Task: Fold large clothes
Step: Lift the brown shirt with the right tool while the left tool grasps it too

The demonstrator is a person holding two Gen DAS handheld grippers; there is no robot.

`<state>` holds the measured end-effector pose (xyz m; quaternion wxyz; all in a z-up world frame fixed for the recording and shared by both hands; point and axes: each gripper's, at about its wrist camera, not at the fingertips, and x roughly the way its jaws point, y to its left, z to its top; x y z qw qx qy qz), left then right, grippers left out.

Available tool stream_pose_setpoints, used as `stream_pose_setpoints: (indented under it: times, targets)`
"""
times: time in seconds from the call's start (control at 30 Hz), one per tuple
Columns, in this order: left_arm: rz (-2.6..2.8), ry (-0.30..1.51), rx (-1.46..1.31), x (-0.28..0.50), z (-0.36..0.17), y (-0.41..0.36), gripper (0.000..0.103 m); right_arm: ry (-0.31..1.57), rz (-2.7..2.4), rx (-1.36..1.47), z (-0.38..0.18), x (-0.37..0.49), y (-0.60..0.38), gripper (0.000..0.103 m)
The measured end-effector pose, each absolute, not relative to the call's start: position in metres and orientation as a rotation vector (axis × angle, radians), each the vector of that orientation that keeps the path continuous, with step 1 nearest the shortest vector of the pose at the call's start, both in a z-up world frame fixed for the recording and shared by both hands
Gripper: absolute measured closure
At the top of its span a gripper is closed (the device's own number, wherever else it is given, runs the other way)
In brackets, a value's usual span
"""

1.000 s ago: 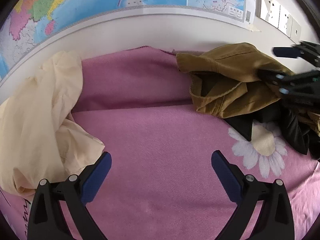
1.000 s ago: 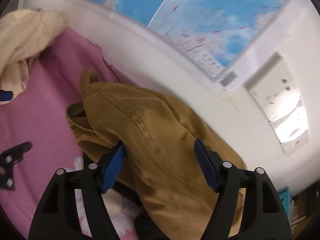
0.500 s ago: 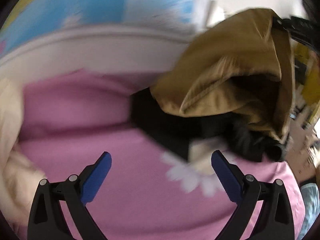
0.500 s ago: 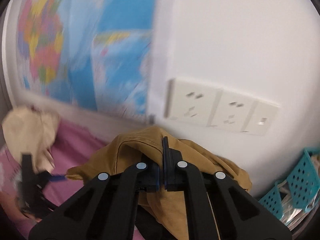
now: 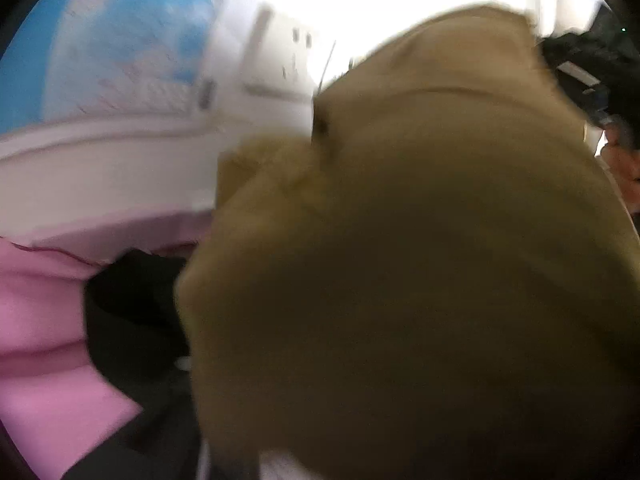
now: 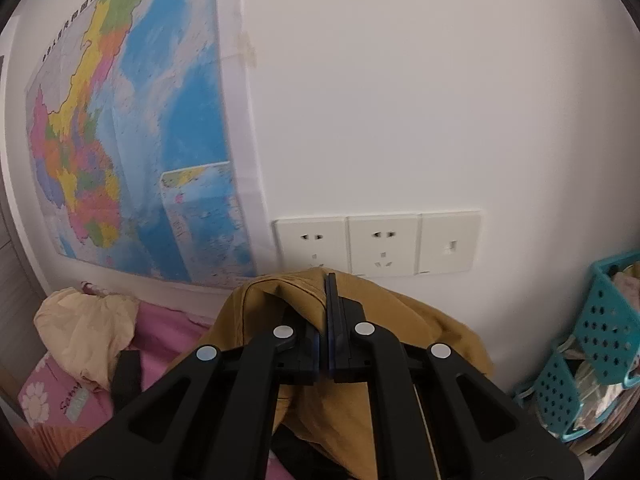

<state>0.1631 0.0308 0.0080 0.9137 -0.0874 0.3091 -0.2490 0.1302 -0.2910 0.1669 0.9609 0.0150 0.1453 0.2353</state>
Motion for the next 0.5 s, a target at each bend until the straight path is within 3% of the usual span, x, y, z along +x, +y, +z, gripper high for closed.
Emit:
stream_pose_setpoints:
  times: [0.2,0.5]
  targets:
    - [-0.438,0.537,-0.146,0.172,0.054,0.021,0.102,0.218,0.401,0.077,0.194,0.101,-0.345,0.100]
    - [-0.489,0.208,-0.033,0.114,0.228,-0.030,0.102,-0.147,0.389,0.076,0.319,-0.056,-0.396,0.101]
